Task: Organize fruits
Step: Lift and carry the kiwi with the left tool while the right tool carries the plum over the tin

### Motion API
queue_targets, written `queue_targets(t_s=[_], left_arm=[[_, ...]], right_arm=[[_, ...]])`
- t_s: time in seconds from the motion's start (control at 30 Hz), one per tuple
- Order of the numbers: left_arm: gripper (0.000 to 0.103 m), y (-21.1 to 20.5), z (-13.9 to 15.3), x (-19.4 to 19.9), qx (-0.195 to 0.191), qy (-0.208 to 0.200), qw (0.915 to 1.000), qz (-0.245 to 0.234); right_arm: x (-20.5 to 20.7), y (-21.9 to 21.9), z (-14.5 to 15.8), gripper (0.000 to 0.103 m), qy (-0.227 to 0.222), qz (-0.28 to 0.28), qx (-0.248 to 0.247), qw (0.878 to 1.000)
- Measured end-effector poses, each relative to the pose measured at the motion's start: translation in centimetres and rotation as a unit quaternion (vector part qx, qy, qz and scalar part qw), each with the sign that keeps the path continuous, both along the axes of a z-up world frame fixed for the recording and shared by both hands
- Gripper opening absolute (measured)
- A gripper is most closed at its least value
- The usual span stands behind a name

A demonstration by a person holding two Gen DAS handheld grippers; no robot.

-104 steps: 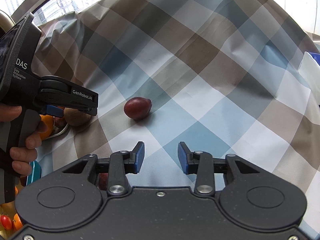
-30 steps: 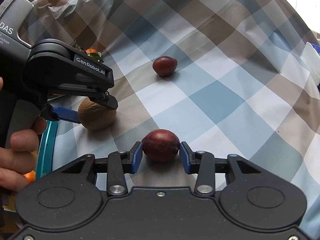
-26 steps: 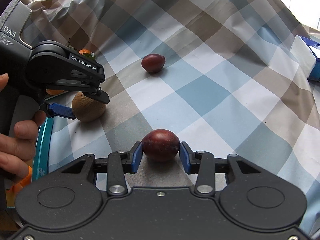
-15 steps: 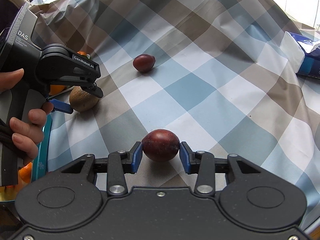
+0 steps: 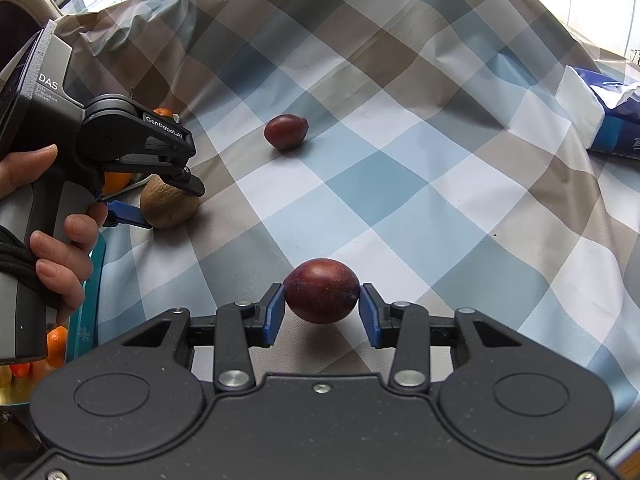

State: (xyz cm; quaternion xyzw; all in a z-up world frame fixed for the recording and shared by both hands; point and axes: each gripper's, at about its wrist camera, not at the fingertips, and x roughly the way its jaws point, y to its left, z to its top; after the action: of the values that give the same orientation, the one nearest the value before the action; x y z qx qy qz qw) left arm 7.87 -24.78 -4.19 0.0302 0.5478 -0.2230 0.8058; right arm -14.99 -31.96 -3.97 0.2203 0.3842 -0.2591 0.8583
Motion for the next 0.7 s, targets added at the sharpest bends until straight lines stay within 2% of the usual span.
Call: queue_targets(t_s=[0.27,0.57,0.7], left_arm=[[0.059,-0.6,0.7,-1.5,0.04,-0.017,0.9988,-0.023],[0.059,0.6,3.7,-3.1,0.025,-0.033,0.9988,-0.027],[0.059,1.5,4.7,-3.5,0.034,-0.05,0.9979,-0.026]], right_arm=[[0.0,0.1,0.2,0.049,-0.001,0.001,-0.002,1.0],[-0.2,1.2,0.8,0.049,-0.004,0.009,-0.003,1.0],[-0.3,1.8,1.1,0.049,-0.003,0.01,-0.006,1.0]])
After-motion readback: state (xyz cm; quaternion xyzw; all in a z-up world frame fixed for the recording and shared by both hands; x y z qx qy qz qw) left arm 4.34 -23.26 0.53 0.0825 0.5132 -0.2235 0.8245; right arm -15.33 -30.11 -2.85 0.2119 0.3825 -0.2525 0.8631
